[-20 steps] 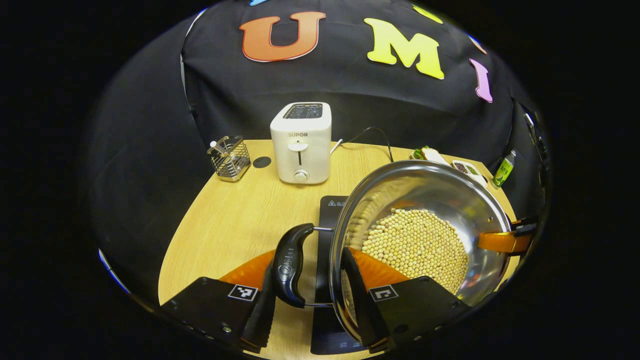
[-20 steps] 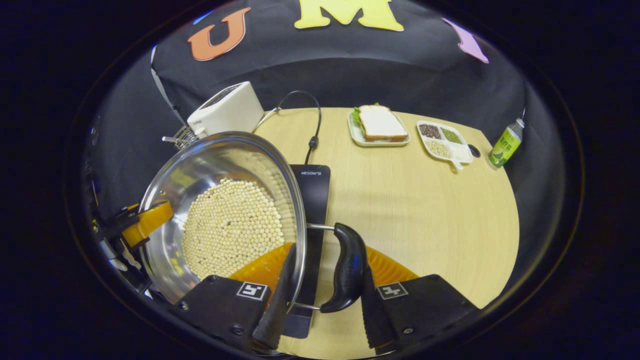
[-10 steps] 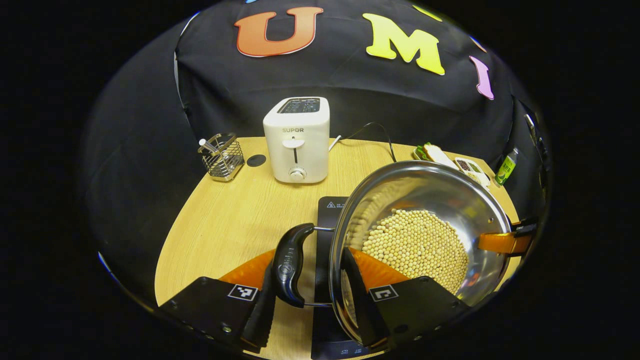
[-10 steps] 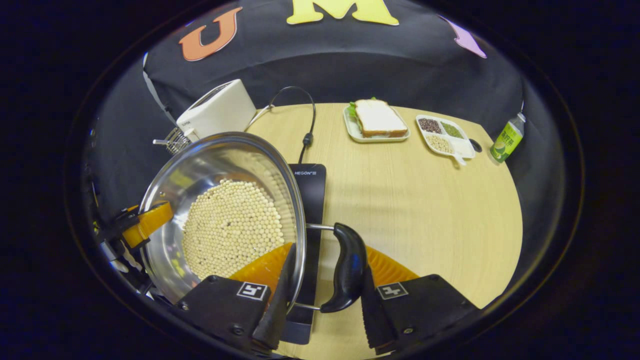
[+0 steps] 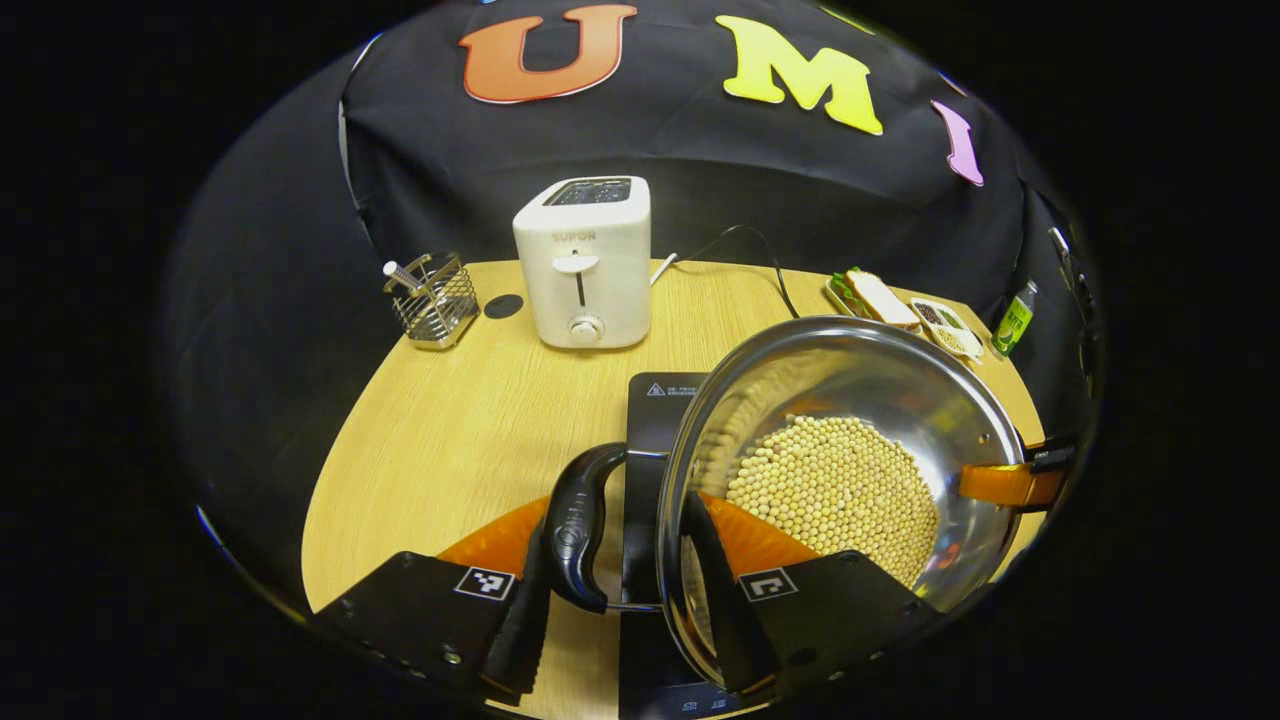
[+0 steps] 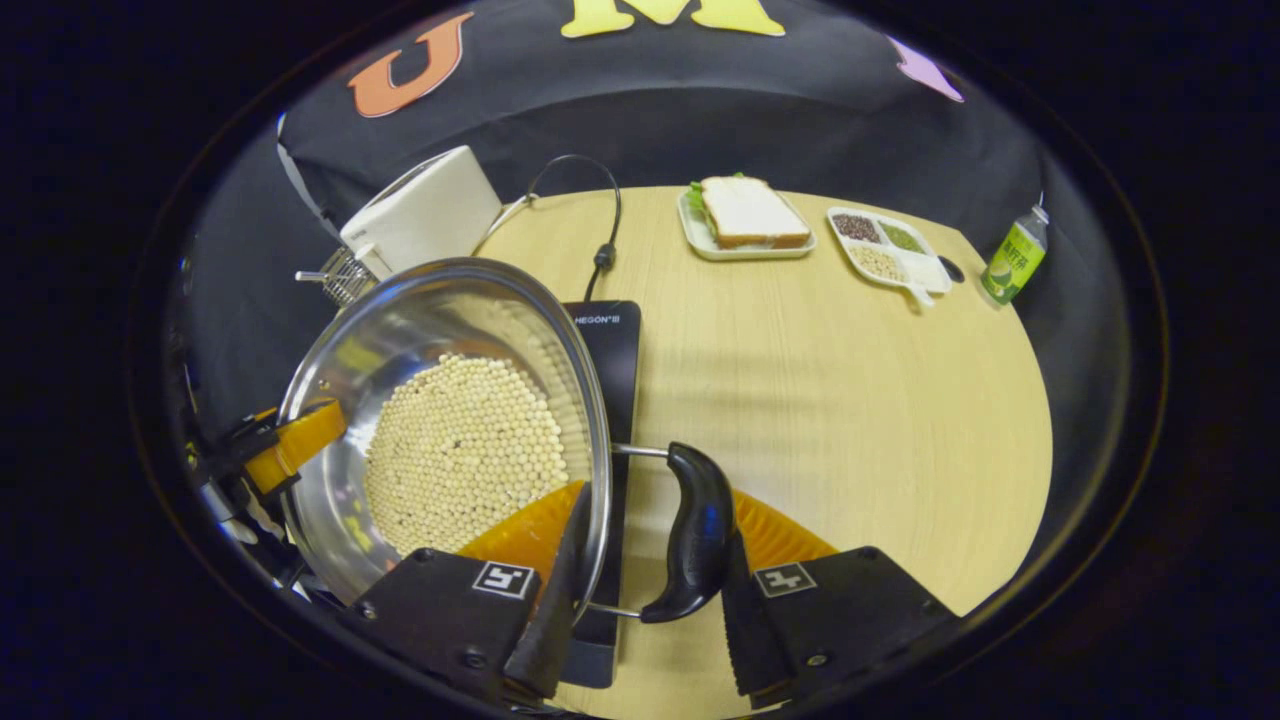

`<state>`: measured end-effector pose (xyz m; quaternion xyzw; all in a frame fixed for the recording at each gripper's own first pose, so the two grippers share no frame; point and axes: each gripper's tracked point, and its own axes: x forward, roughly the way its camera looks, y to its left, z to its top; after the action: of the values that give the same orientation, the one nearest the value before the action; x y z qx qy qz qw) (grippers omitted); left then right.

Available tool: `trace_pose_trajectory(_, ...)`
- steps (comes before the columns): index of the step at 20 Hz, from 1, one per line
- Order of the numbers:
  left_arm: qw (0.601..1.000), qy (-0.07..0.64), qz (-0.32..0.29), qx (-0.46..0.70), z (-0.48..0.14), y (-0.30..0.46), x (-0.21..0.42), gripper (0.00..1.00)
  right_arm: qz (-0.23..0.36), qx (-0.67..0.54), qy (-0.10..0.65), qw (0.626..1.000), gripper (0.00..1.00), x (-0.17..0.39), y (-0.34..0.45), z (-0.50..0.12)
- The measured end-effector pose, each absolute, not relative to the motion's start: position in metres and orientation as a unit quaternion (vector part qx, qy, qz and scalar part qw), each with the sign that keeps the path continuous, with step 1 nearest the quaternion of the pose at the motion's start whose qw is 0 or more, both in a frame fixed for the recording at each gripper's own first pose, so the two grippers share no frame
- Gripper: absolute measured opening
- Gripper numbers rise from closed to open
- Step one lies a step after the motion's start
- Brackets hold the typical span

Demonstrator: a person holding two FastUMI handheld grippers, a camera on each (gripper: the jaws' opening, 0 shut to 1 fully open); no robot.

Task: First push the handle of the pot to place it horizontally, then grasp the pot with both hands and set it on the induction cooktop.

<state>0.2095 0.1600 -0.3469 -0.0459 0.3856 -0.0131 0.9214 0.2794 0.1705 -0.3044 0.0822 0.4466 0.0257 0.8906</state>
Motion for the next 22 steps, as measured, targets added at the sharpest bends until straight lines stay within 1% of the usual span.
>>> trace_pose_trajectory(4, 0.926, 0.373, -0.02, -0.042, -0.347, 0.163, 0.209, 0.67, 0.023, 0.098, 0.426, 0.899, 0.64, 0.282, 0.17, -0.304)
trace_pose_trajectory(5, 0.927, 0.372, -0.021, -0.042, -0.346, 0.163, 0.208, 0.67, 0.023, 0.096, 0.424, 0.9, 0.65, 0.282, 0.169, -0.305)
trace_pose_trajectory(7, 0.933, 0.358, -0.008, -0.027, -0.344, 0.17, 0.213, 0.73, 0.021, 0.087, 0.418, 0.904, 0.68, 0.282, 0.165, -0.304)
trace_pose_trajectory(8, 0.94, 0.341, 0.002, -0.017, -0.336, 0.175, 0.215, 0.82, 0.024, 0.077, 0.406, 0.91, 0.77, 0.282, 0.162, -0.301)
trace_pose_trajectory(9, 0.943, 0.332, 0.005, -0.011, -0.329, 0.178, 0.214, 0.87, 0.027, 0.069, 0.392, 0.917, 0.82, 0.282, 0.161, -0.294)
trace_pose_trajectory(10, 0.947, 0.32, 0.011, -0.003, -0.32, 0.182, 0.212, 0.95, 0.026, 0.06, 0.375, 0.925, 0.84, 0.282, 0.157, -0.285)
trace_pose_trajectory(11, 0.952, 0.306, 0.018, 0.002, -0.31, 0.186, 0.21, 0.98, 0.025, 0.05, 0.354, 0.934, 0.84, 0.282, 0.151, -0.272)
trace_pose_trajectory(12, 0.957, 0.29, 0.024, 0.01, -0.298, 0.189, 0.207, 0.97, 0.027, 0.036, 0.337, 0.94, 0.84, 0.28, 0.146, -0.26)
trace_pose_trajectory(14, 0.965, 0.257, 0.041, 0.027, -0.269, 0.197, 0.197, 0.96, 0.025, 0.007, 0.304, 0.952, 0.88, 0.271, 0.133, -0.236)
trace_pose_trajectory(16, 0.971, 0.231, 0.052, 0.028, -0.24, 0.194, 0.182, 0.97, 0.026, -0.006, 0.269, 0.963, 0.83, 0.259, 0.122, -0.207)
trace_pose_trajectory(17, 0.974, 0.22, 0.051, 0.022, -0.227, 0.186, 0.175, 0.97, 0.026, -0.005, 0.255, 0.967, 0.87, 0.251, 0.116, -0.193)
trace_pose_trajectory(18, 0.976, 0.211, 0.05, 0.016, -0.215, 0.178, 0.167, 0.97, 0.027, 0.004, 0.238, 0.971, 0.84, 0.242, 0.11, -0.177)
trace_pose_trajectory(19, 0.978, 0.205, 0.045, 0.01, -0.205, 0.167, 0.161, 0.96, 0.025, 0.01, 0.225, 0.974, 0.83, 0.235, 0.103, -0.165)
trace_pose_trajectory(21, 0.982, 0.186, 0.041, 0.009, -0.179, 0.146, 0.146, 0.96, 0.021, 0.018, 0.199, 0.98, 0.84, 0.214, 0.084, -0.139)
trace_pose_trajectory(22, 0.985, 0.171, 0.037, 0.011, -0.163, 0.134, 0.141, 0.97, 0.022, 0.023, 0.184, 0.982, 0.87, 0.204, 0.078, -0.124)
